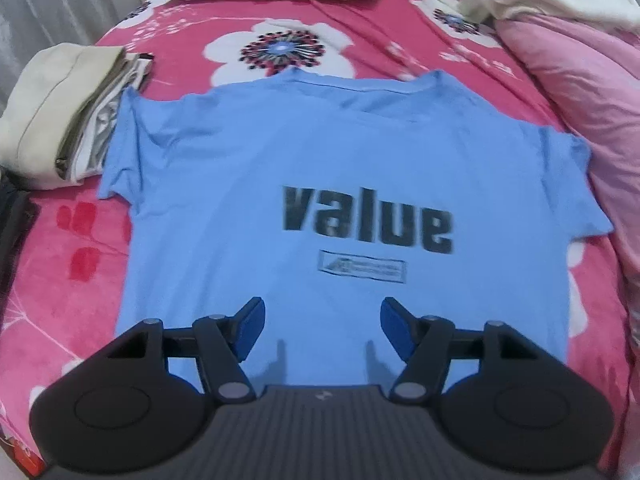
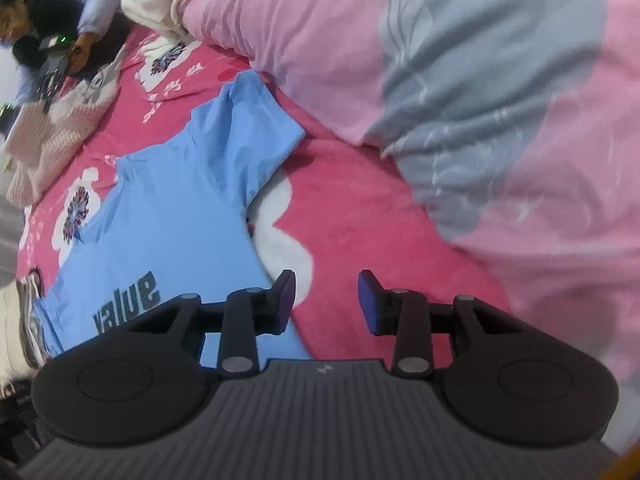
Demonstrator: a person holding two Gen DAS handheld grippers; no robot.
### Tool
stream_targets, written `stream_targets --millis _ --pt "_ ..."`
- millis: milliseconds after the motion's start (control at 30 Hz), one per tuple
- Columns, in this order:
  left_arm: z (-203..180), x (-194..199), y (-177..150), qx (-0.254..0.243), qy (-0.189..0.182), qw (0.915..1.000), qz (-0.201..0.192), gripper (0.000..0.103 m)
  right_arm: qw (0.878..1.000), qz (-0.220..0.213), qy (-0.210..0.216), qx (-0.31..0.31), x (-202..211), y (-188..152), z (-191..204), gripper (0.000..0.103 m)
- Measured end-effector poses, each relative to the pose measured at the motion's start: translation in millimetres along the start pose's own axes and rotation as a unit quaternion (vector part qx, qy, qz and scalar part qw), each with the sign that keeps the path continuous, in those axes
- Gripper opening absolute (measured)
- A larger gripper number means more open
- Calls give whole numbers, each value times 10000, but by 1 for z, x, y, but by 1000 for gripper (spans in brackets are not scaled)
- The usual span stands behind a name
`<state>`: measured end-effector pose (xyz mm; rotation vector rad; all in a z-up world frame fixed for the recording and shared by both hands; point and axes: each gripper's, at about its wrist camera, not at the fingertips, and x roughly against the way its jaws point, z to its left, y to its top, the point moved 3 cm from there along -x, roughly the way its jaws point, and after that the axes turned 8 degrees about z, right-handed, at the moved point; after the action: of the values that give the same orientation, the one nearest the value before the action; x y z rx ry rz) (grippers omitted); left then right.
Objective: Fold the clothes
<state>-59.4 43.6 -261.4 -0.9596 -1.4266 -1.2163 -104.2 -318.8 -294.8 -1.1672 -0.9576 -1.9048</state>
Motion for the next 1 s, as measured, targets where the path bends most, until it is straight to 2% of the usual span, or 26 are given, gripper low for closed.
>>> stream_targets --millis 167,333,467,567,667,800,867,933,1000 --pt "-4 3 -3 131 193 9997 69 72 9999 -13 116 66 -7 6 -8 40" --pt "6 -7 -5 149 306 9993 126 74 9983 -1 521 -265 -28 4 -7 40" --pt "11 -27 -3 24 461 9987 197 74 9868 124 1051 -1225 -50 4 -11 40" --pt "13 -40 5 36 408 9989 235 74 9791 2 1180 -1660 -63 12 -9 40" --pt "7 -50 22 -168 371 9991 99 74 9724 -277 1243 -1955 -71 24 -5 40" --pt "-12 -61 55 -533 127 9983 -214 73 9542 -665 1445 -2535 -83 35 -11 40" --pt "-29 -68 75 -777 -104 9964 -314 62 9439 -740 1648 -2766 -92 38 -14 40" --pt "-50 -75 96 -1003 -351 9934 -429 57 9350 -829 1781 -2952 -99 41 -17 40" --pt "-71 -80 113 -1198 -606 9893 -567 55 9335 -943 1714 -3006 -104 44 -20 41"
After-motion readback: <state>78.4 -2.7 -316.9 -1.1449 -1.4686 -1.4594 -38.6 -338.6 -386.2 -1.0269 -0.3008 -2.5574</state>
